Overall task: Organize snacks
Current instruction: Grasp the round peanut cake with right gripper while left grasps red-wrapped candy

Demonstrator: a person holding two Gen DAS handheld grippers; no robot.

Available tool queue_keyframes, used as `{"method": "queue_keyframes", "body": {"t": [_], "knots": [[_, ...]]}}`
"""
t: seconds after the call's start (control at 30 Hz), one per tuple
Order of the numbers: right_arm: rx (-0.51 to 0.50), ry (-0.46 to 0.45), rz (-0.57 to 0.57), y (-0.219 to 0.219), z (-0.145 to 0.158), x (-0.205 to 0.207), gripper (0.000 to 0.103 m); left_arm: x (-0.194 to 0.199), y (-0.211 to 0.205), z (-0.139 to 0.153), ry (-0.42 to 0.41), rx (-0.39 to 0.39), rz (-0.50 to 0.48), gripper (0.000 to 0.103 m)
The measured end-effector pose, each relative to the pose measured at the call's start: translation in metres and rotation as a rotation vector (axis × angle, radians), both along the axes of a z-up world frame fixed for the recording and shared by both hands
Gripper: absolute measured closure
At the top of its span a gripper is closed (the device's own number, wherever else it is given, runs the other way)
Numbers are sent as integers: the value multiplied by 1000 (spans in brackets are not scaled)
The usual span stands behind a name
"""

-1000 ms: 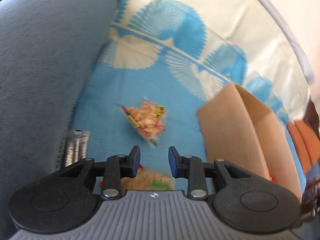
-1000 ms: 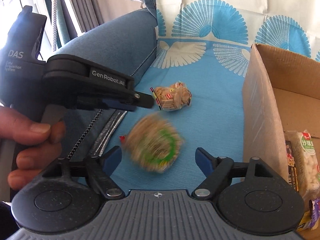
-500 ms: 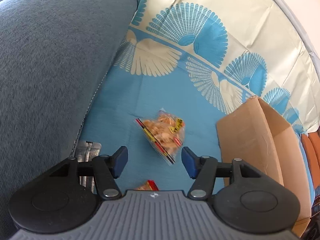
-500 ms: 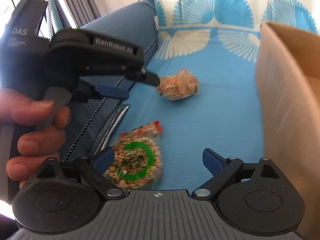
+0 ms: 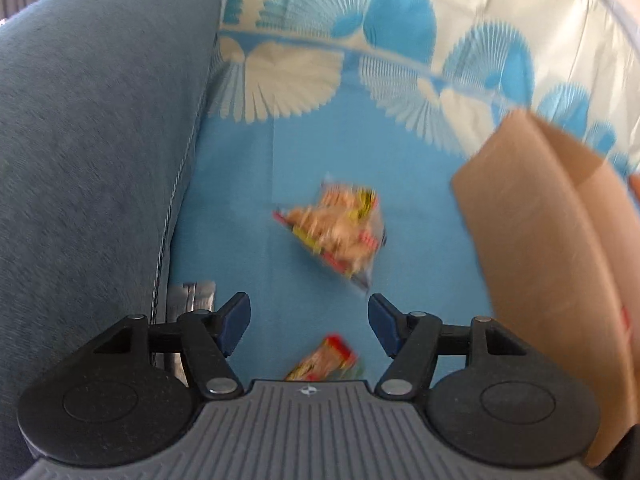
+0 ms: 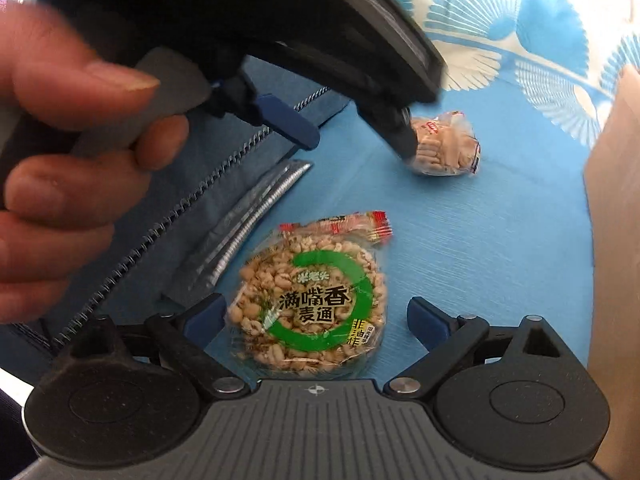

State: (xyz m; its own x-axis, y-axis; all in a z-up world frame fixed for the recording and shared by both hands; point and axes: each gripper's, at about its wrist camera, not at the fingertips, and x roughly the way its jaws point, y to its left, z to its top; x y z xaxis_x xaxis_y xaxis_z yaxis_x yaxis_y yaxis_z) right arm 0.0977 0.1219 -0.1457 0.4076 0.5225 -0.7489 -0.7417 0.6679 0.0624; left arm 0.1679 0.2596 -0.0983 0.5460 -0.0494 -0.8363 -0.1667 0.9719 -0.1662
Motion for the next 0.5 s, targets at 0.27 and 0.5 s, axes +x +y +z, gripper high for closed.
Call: {"method": "queue_keyframes", "body": {"t": [0.27, 0.5], "knots": [[-34, 59, -109, -25, 9, 10, 23, 2, -4, -22, 114, 25, -39, 33], [-76, 75, -120, -37, 10, 8, 22, 3, -22, -30, 127, 153, -104, 45]]}}
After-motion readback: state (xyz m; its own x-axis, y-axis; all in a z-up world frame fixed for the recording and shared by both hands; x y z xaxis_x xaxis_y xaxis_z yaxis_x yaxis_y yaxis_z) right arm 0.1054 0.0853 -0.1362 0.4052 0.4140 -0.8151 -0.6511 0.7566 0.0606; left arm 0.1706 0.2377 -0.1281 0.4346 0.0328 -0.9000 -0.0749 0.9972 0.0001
